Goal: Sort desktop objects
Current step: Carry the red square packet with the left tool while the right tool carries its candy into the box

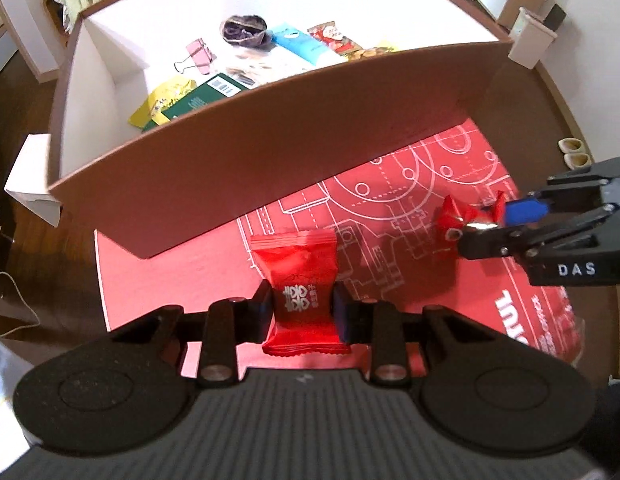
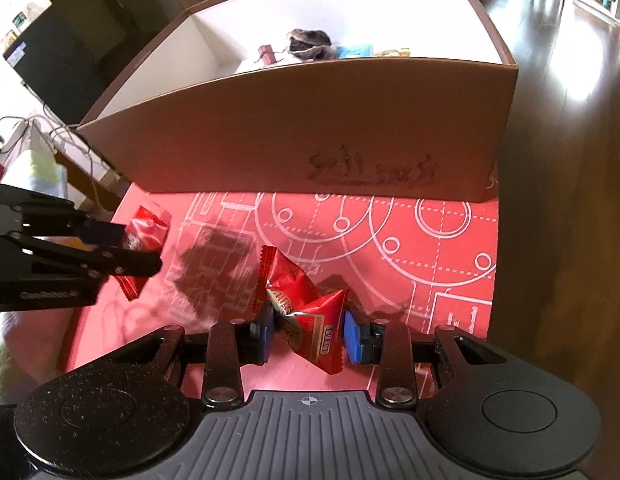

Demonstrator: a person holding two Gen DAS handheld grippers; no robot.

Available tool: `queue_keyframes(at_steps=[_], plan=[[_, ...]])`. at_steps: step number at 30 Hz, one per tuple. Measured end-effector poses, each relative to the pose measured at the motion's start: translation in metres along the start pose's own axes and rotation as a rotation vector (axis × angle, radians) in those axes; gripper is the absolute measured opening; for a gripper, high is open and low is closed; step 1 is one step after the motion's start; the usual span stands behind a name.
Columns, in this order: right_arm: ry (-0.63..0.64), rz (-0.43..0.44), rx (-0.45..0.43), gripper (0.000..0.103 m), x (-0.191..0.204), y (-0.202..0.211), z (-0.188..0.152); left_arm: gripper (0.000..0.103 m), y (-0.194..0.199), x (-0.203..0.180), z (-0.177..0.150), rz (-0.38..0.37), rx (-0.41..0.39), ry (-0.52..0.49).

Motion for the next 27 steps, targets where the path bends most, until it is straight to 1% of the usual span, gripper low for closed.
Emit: queue_keyframes(at_steps=[5,9,15,19,22,24,27], plan=[[0.068,0.021,0.008,0.034,0.004,0.021,0.003,0.026,0.027,0.001,-0.005,-0.001,-0.011,-0.067],[0.121,0.041,-0.022,0.034,0.002,0.047,0.021,0.026,0.055,0.01,0.001,-0.002,-0.043,-0.11],[0.198,0.076,-0.091,0.034,0.001,0.088,0.068,0.026,0.098,0.023,0.038,0.025,-0.11,-0.221],[0.256,0.093,-0.128,0.034,0.002,0.104,0.104,0.026,0.113,0.027,0.07,0.033,-0.142,-0.299],[0.305,0.076,-0.145,0.034,0.002,0.104,0.13,0.026,0.114,0.03,0.096,0.041,-0.152,-0.359],[0.339,0.062,-0.147,0.034,0.0,0.1,0.143,0.026,0.111,0.033,0.11,0.037,-0.152,-0.375],[0.387,0.031,-0.126,0.034,-0.003,0.084,0.157,0.026,0.098,0.038,0.125,0.027,-0.125,-0.382]])
Point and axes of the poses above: each gripper's, at about its wrist camera, not at the fingertips, and y roughly against the way its jaws point, x to its left, z to its top, the point moved 10 cm from there along -y, roughly the way its jaws point, and after that the axes turned 7 degrees about -z, right-handed, at the moved point
